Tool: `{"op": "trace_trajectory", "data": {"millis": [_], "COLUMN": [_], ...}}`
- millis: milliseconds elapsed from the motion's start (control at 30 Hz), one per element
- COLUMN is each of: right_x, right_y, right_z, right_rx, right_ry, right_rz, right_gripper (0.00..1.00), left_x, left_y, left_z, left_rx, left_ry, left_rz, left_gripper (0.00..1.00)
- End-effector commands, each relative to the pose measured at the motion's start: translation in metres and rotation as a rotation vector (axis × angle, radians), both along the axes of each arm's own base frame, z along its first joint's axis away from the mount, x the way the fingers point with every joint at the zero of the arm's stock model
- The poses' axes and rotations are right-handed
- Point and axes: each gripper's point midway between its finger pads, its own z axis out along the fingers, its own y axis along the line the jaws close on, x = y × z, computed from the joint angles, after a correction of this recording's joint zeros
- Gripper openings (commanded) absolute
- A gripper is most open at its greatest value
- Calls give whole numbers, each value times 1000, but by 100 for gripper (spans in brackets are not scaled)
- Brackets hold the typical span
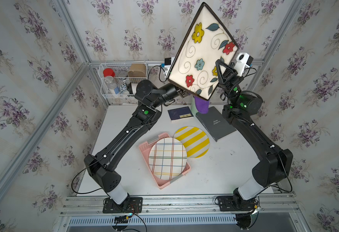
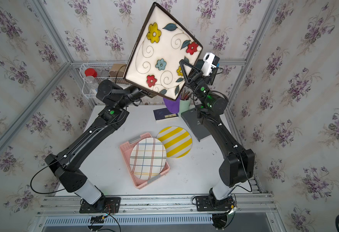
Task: Wipe the wet plate dry
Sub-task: Wipe the plate with towel.
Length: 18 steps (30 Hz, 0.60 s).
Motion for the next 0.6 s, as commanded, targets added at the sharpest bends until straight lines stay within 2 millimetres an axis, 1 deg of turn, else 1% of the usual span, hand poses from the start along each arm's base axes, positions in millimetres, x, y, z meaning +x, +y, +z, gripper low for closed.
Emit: {"op": "trace_trajectory", "data": {"millis": [0, 33, 67, 133, 200, 233, 333, 400, 500, 567], "right_x": [50, 52, 57, 61, 67, 67, 70, 62, 51, 46], "right_y": [-37, -44, -49, -62, -68, -68, -62, -58, -46, -38], "right_z": [-13, -19, -30, -46, -67, -75, -102, -107, -116, -130], "right_rx": [94, 88, 80, 72, 38, 10, -129, -185, -273, -336], "right_ry": [182, 200, 233, 281, 347, 360, 425, 420, 415, 434], "right_rz": [-161, -186, -208, -257, -306, -335, -422, -452, -472, -483], "right_gripper": [0, 0, 0, 0, 0, 0, 0, 0, 0, 0], "left_x": [-54, -56, -58, -67, -67, -66, -64, -57, -41, -31], "left_y": [8, 15, 21, 39, 52, 57, 65, 65, 65, 66], "left_z": [-11, -17, -21, -21, -24, -27, -32, -39, -55, -62], "left_rx": [101, 131, 166, 233, 314, 360, 452, 505, 590, 624], "left_ry": [-183, -202, -216, -255, -303, -315, -361, -362, -340, -323], "left_rz": [-129, -97, -72, -8, 73, 105, 162, 187, 227, 268], "left_gripper": [0, 0, 0, 0, 0, 0, 0, 0, 0, 0]}}
